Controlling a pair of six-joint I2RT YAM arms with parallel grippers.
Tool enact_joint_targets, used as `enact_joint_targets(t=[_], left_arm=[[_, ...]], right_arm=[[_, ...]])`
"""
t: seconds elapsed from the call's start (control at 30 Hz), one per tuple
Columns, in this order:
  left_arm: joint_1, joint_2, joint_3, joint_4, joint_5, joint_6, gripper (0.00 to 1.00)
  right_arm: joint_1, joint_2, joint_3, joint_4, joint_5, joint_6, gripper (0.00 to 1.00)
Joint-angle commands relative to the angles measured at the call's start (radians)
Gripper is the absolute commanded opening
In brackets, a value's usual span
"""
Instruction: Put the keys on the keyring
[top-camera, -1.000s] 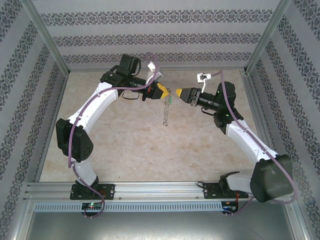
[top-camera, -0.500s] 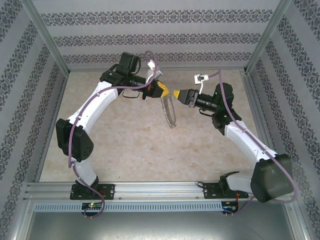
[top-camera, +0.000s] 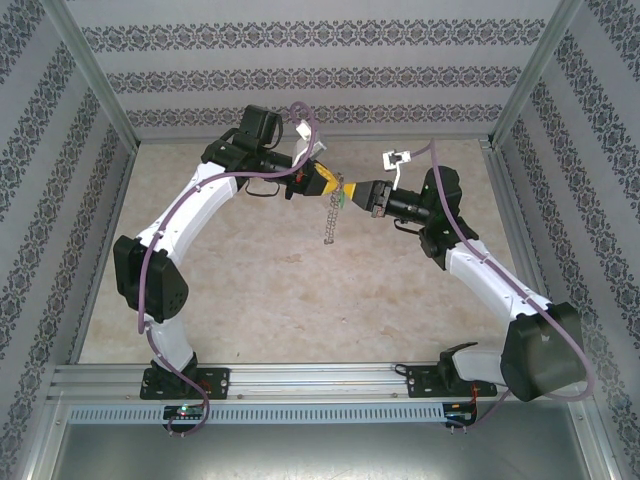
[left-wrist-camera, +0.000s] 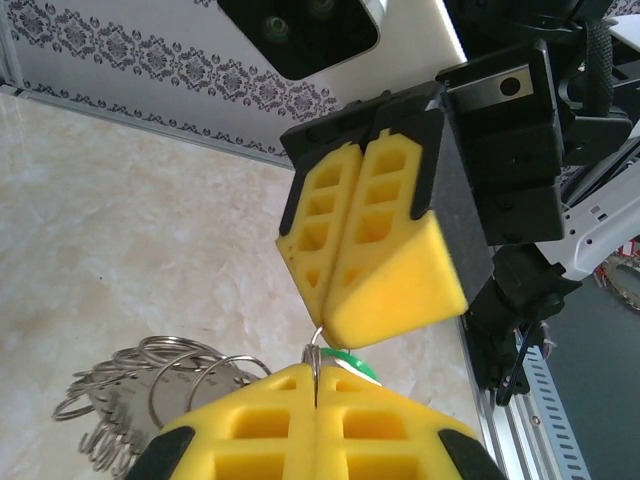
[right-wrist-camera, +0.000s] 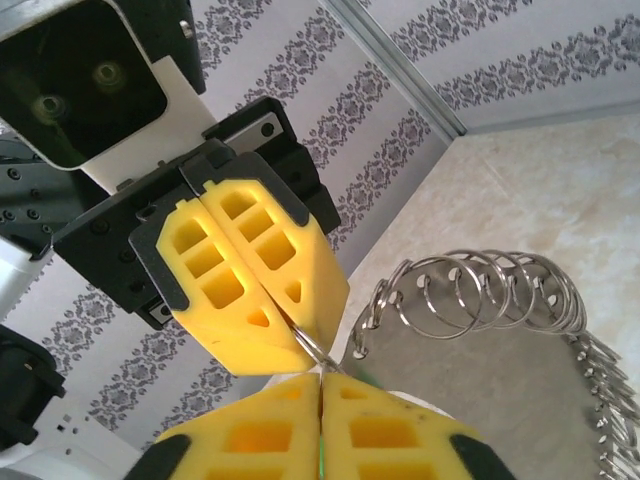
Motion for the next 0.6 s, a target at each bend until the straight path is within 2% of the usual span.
enact_joint_targets(t=[0.0,0.4,0.57], left_arm=[[-0.007,0.001,0.044,-0.012,0.029,0.025,0.00],[-0.003,-0.016,0.037,0.034,0.023,0.000,0.00],[-0.005,-0.012,0.037,0.041,0.034,-0.008,0.00]], right_arm=[[0.009,-0.010,-0.012,0.028,-0.023,-0.010,0.00],[0.012,-0.024,-0.074,0.020,-0.045,-0.008,0.00],[0.053,-0.006,-0.048,0.024,-0.069,-0.018,0.00]])
